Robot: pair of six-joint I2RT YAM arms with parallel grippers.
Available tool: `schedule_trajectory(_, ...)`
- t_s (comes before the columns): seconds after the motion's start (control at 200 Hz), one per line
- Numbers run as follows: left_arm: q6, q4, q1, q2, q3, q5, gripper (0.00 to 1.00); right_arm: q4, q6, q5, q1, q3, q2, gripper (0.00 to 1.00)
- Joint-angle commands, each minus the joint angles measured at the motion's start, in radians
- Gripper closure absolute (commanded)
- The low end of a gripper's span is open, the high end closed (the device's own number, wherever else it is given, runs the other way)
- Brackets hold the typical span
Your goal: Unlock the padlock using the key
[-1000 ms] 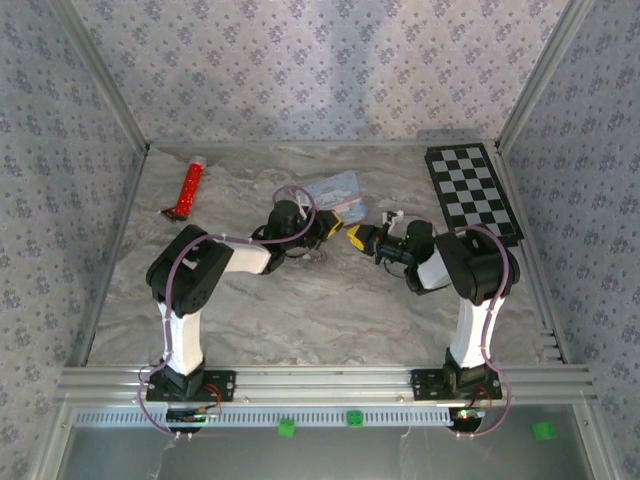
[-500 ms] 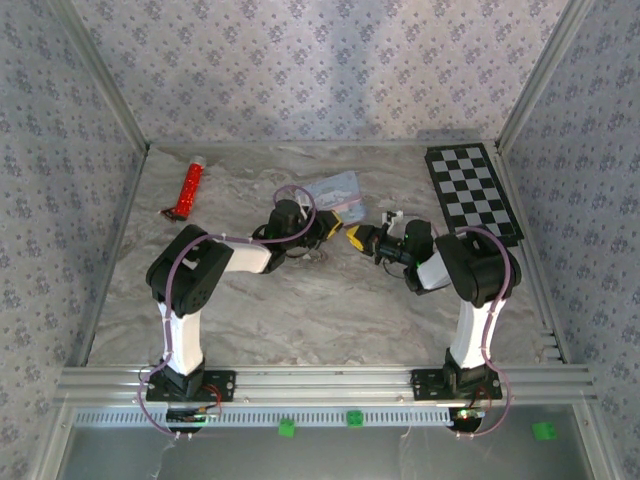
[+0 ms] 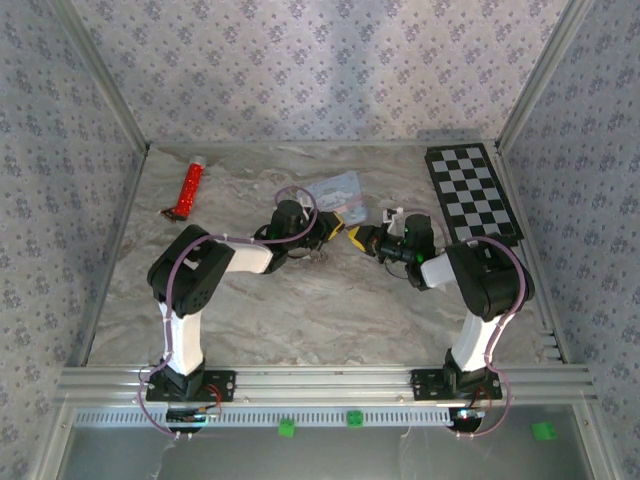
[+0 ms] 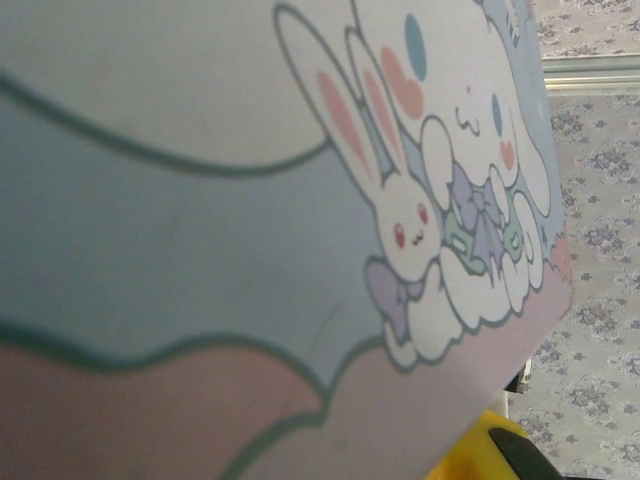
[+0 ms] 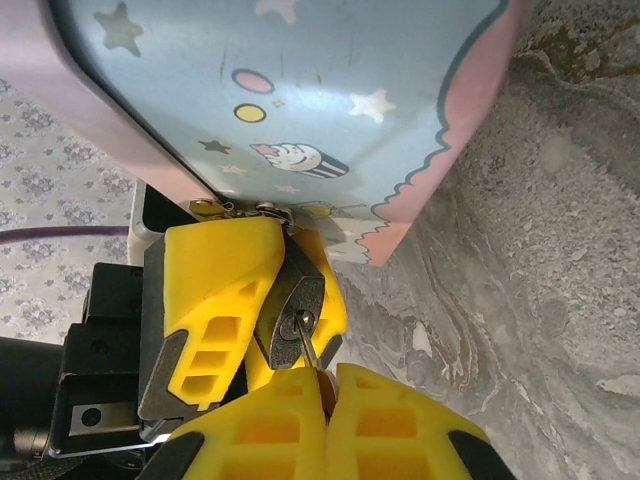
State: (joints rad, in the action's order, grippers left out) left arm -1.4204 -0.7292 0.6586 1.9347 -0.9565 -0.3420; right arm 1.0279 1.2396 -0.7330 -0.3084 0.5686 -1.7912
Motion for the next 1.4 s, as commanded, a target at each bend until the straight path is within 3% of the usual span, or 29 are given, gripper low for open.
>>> schedule_trajectory(0.0, -0.039, -0.084, 0.090, -0.007, -0.054, -0.177, 0.98, 0.074, -0.038, -0.014, -0.042, 0.062, 0.009, 1.00)
schedule_trajectory(0.15, -0.045, -0.076, 0.095, -0.007, -0.063, -0.186, 0.98, 0.070, -0.026, -0.016, -0.033, 0.078, -0.004, 1.00)
schedule_trajectory(0.275, -0.037, -0.070, 0.099, -0.007, -0.063, -0.186, 0.98, 0.358, 0.234, -0.035, -0.007, 0.092, -0.130, 1.00)
schedule_trajectory(0.32, -0.032, -0.067, 0.101, -0.006, -0.064, -0.186, 0.98, 0.364, 0.276, -0.043, -0.005, 0.106, -0.152, 1.00)
schedule_trajectory(0.765, -0.021, -0.059, 0.111, 0.002, -0.079, -0.184, 0.98, 0.323, 0.237, -0.048, -0.024, 0.101, -0.151, 1.00)
schedule_trajectory(1.394, -0.020, -0.076, 0.104, -0.023, -0.027, -0.120, 0.99, 0.355, 0.282, 0.028, 0.025, 0.006, -0.122, 0.97)
